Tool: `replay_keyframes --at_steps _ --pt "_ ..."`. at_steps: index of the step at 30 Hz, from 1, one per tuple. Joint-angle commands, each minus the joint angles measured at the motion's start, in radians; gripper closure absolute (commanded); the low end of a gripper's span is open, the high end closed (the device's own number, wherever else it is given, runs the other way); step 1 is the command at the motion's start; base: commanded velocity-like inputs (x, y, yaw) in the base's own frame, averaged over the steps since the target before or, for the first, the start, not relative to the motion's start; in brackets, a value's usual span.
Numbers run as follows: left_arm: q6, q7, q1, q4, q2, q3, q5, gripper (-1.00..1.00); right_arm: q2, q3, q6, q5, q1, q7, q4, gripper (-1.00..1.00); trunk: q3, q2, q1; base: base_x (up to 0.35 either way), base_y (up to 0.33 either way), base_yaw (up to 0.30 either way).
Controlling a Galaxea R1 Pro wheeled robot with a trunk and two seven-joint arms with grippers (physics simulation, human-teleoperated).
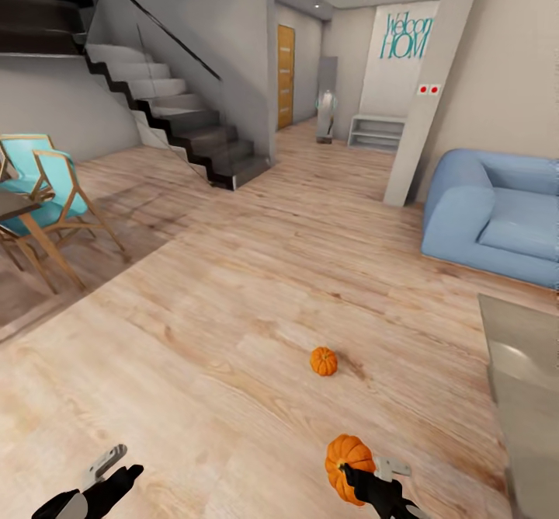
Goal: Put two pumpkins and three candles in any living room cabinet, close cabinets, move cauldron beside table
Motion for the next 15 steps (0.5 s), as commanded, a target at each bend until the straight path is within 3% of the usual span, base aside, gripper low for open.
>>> replay_keyframes --at_steps 1,15 --pt "0.005 -0.002 0.000 -0.001 0.000 0.002 0.006 -1.00 0.000 0.005 -0.004 -0.010 -0.001 0.005 0.001 1.00 -0.002 0.000 0.000 0.319 0.115 -0.209" --pt "0.005 -0.002 0.000 -0.001 0.000 0.001 0.004 -1.00 0.000 0.005 -0.004 -0.010 -0.001 0.005 0.001 1.00 -0.018 0.000 0.000 0.325 0.032 -0.216"
